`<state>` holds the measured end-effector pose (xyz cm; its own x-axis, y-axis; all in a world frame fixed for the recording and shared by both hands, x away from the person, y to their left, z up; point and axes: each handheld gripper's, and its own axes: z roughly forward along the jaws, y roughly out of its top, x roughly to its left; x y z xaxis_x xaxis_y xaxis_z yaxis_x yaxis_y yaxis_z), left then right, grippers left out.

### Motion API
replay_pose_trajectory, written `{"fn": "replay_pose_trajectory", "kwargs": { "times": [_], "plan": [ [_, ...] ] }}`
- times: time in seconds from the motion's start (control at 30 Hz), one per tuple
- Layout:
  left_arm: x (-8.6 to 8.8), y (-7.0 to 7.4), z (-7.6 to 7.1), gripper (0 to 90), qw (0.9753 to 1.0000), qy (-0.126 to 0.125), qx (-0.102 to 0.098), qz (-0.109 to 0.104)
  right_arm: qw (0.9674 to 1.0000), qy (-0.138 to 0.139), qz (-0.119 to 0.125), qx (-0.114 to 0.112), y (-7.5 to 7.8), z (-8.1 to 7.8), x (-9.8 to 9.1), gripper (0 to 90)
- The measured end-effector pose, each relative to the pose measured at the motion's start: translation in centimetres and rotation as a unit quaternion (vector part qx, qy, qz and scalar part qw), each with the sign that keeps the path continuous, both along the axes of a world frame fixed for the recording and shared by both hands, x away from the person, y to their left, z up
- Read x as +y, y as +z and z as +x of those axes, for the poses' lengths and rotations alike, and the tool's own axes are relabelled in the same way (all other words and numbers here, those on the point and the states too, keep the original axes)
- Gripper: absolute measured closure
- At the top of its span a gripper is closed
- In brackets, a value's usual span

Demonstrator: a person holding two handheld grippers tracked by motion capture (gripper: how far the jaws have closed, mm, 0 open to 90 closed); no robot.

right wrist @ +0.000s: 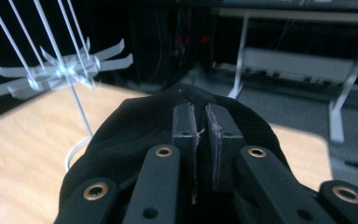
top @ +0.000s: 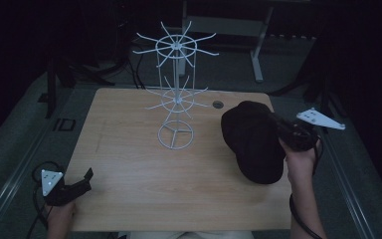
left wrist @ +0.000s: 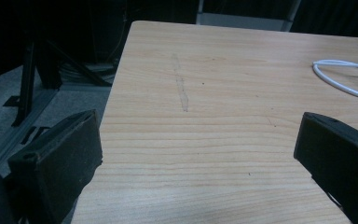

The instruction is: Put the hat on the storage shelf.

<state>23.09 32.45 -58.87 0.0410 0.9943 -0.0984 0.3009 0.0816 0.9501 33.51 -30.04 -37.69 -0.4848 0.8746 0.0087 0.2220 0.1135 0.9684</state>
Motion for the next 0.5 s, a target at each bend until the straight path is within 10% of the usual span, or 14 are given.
{"fn": "replay_pose_trajectory", "kwargs": {
  "times": [0.5],
  "plan": [
    [0.0,0.0,0.0,1.5,1.0000,-0.001,0.000,-0.001,0.9919,0.028,0.029,-0.120,10.4,-4.6,1.4,83.0]
  ]
}}
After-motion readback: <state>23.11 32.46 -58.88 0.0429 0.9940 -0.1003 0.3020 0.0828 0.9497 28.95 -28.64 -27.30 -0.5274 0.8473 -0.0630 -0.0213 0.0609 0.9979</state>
